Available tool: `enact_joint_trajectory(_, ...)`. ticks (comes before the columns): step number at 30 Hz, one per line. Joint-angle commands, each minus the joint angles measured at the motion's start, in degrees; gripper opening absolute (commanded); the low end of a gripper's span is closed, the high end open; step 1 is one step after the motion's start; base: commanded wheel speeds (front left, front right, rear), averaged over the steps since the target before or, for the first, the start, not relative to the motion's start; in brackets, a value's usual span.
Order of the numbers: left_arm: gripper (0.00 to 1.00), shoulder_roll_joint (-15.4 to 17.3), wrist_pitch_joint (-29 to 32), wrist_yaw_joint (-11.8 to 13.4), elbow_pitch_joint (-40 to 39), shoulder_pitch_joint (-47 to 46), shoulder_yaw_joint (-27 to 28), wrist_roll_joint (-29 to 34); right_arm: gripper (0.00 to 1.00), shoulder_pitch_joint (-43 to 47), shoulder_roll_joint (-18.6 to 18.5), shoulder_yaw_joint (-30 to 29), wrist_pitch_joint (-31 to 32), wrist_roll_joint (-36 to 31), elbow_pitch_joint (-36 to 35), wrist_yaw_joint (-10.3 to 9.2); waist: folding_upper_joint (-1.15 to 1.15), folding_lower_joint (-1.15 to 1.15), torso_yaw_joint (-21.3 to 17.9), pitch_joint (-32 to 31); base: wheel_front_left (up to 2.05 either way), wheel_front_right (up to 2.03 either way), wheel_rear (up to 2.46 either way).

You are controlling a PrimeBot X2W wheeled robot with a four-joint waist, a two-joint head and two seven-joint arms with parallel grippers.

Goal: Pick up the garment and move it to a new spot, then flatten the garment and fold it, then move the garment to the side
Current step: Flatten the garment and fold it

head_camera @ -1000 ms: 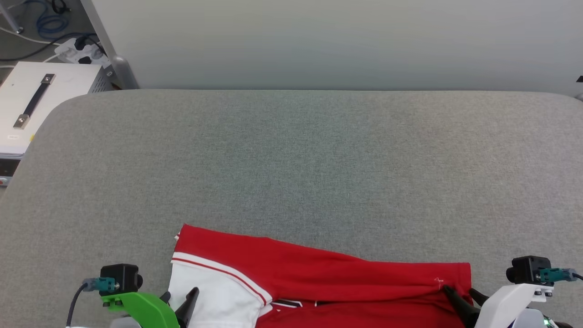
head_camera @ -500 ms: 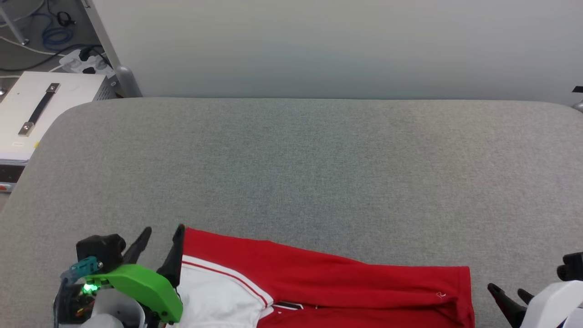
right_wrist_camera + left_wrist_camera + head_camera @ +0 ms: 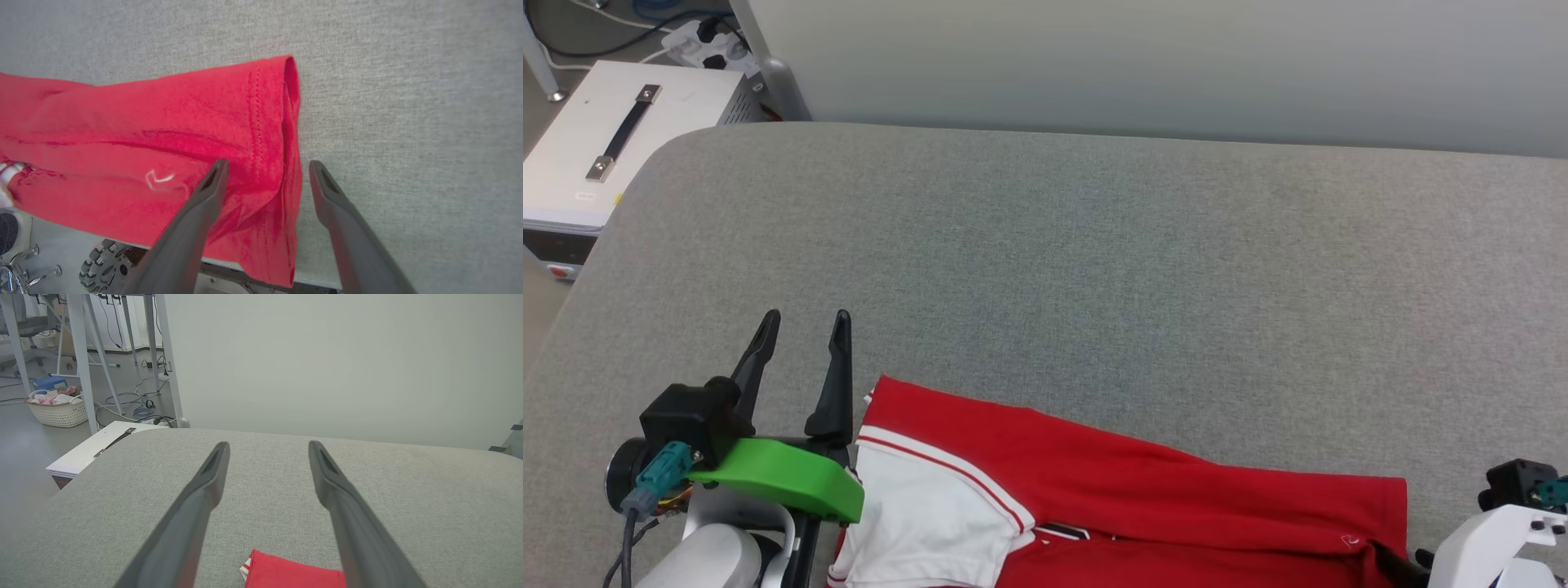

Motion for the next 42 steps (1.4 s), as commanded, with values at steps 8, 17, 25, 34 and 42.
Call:
enact_joint_trajectory(8, 1.00, -0.6, -0.4, -0.2, -0.1, 0.7, 0.9, 2.5, 1.00, -0.1, 1.5, 3.1, 1.2, 2.0, 5.7, -0.03, 0.00, 0.00, 1.3, 2.8, 0.00, 0.00, 0.00)
enact_joint_trajectory(17, 1.00, -0.9, -0.4, -0.6, 1.2, 0.8, 0.8, 3.2, 0.00, -0.6, 2.1, 5.6, -0.5, 2.8, 7.7, -0.03, 0.00, 0.00, 1.1, 2.4, 0.00, 0.00, 0.00)
enact_joint_trajectory(25, 1.00, -0.4, 0.2, -0.8, 1.8, 1.5, 0.0, 3.3, 0.00, -1.6, 0.5, 5.3, -3.7, 2.0, 6.1, -0.03, 0.00, 0.00, 0.5, 0.0, 0.00, 0.00, 0.00)
enact_joint_trajectory(34, 1.00, 0.2, 0.8, -0.2, 0.9, 2.8, -0.5, 3.2, 0.00, -5.4, -3.0, 2.6, -3.0, 2.5, 8.3, -0.03, 0.00, 0.00, -1.2, -1.7, 0.00, 0.00, 0.00)
enact_joint_trajectory(42, 1.00, -0.2, 0.7, 0.1, 0.3, 3.3, -0.8, 3.3, 0.00, -8.4, -6.2, -3.6, -1.3, 2.7, 13.4, -0.03, 0.00, 0.00, -2.6, -2.0, 0.00, 0.00, 0.00)
